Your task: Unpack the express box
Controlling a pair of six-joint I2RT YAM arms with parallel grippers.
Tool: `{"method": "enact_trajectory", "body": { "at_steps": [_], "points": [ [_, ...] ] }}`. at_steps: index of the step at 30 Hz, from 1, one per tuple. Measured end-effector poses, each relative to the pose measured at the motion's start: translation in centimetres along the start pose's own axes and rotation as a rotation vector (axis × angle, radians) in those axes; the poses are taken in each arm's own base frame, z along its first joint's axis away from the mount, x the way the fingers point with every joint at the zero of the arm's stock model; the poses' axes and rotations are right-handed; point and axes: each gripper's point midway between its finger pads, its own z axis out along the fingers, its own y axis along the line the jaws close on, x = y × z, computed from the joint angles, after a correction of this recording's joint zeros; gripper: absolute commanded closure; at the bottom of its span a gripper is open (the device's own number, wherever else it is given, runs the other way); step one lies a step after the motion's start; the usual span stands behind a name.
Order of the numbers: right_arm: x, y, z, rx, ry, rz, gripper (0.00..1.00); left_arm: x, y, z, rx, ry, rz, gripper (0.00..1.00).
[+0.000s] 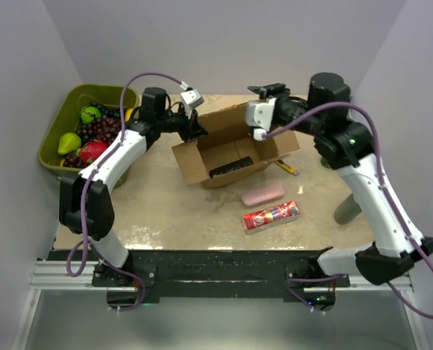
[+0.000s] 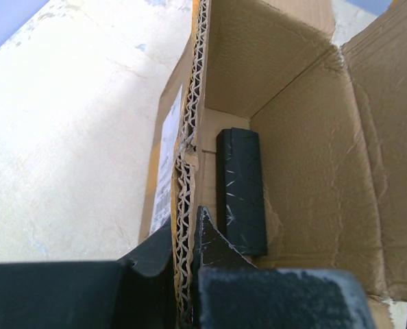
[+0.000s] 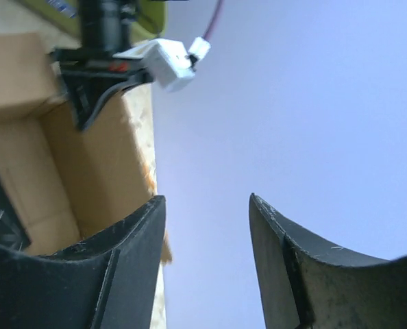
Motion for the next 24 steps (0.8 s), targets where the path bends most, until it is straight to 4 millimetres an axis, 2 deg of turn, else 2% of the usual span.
{"method": "enact_trajectory", "body": {
  "at_steps": [2,4,6,8,10,11,12,13,14,17,19,21,24],
  "points": [
    [0.8,-0.5,2.4,0.027,-0.017,0.040,0.51,-0.4,-0.6,-0.1,0.022,-0.011,-0.005,1.00],
    [2.9,1.4,5.6,0.000,-0.003,0.084,0.52,-0.7,-0.9,-0.1,0.035,-0.020,-0.008,1.00],
    [5.9,5.9,8.9,-0.094,0.042,0.128,0.52,-0.9,-1.1,-0.1,0.037,-0.026,-0.009,1.00],
    [9.0,13.2,11.0,-0.242,0.104,0.169,0.51,-1.1,-1.2,-0.1,0.038,-0.031,-0.015,1.00],
    [10.6,20.7,10.6,-0.399,0.151,0.193,0.51,-1.3,-1.2,-0.1,0.038,-0.036,-0.017,1.00],
    [10.8,23.5,9.8,-0.453,0.162,0.191,0.51,-1.3,-1.3,-0.1,0.041,-0.039,-0.019,1.00],
    [10.8,25.0,9.1,-0.482,0.165,0.182,0.51,-1.3,-1.5,-0.1,0.050,-0.040,-0.024,1.00],
    [10.5,25.8,8.4,-0.491,0.164,0.164,0.51,-1.3,-1.9,-0.1,0.071,-0.042,-0.032,1.00],
    [10.1,25.6,7.9,-0.481,0.162,0.149,0.50,-1.2,-2.4,0.0,0.089,-0.042,-0.038,1.00],
    [9.4,22.7,8.0,-0.417,0.164,0.118,0.50,-1.3,-2.9,0.1,0.115,-0.049,-0.050,1.00],
    [9.6,20.7,9.4,-0.386,0.178,0.106,0.48,-1.5,-3.0,0.1,0.125,-0.060,-0.063,1.00],
    [10.4,19.7,11.2,-0.380,0.194,0.101,0.47,-1.5,-3.3,0.1,0.143,-0.068,-0.075,1.00],
    [12.5,21.0,13.1,-0.423,0.236,0.089,0.46,-1.4,-4.0,0.1,0.179,-0.077,-0.101,1.00]
  ]
}}
